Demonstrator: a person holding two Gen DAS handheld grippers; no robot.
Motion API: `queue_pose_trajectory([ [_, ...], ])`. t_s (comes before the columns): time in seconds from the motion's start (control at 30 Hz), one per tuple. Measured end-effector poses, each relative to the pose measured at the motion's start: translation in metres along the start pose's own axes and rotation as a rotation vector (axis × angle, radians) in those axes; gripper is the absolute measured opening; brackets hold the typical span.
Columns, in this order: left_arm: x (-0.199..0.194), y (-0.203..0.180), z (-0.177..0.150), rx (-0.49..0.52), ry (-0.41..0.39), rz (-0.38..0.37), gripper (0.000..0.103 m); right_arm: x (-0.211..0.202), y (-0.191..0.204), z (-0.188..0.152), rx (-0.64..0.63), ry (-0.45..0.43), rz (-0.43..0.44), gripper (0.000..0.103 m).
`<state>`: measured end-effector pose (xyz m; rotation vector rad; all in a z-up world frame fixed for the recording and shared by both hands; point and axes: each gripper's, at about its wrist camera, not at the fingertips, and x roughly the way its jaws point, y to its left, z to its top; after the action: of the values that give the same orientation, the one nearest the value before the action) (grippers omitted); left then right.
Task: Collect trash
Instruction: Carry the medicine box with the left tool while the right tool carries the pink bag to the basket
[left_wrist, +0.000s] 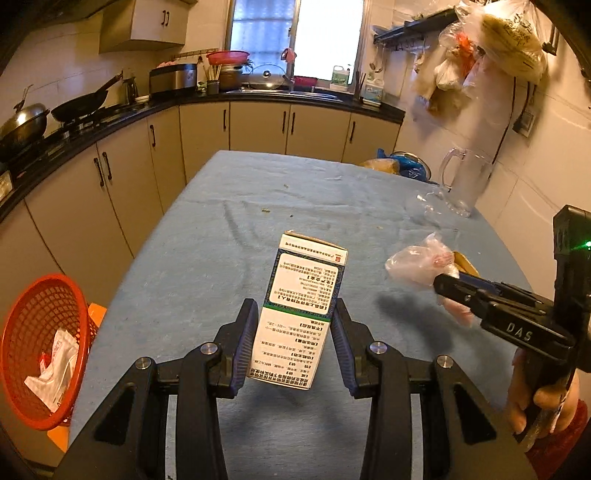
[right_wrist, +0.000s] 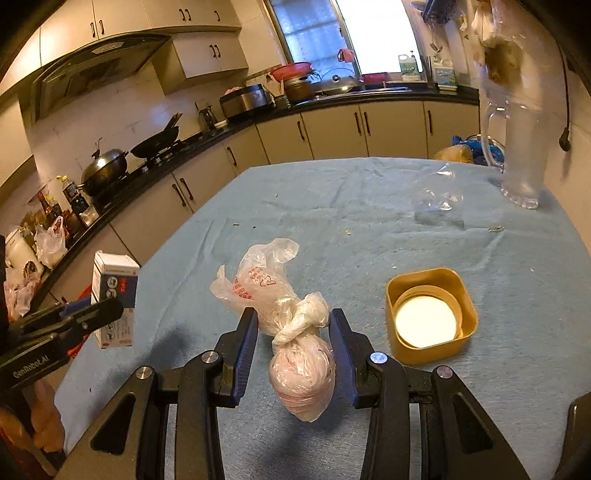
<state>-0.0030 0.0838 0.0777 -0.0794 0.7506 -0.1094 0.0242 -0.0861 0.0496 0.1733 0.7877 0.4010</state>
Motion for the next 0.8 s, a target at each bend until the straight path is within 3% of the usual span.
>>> queue_pose_trajectory([
  [0.8, 0.016, 0.015, -0.009, -0.011, -0.003, 0.05, 0.039, 0.008, -0.001, -0.005, 0.002, 0.023, 0.024, 0.043],
])
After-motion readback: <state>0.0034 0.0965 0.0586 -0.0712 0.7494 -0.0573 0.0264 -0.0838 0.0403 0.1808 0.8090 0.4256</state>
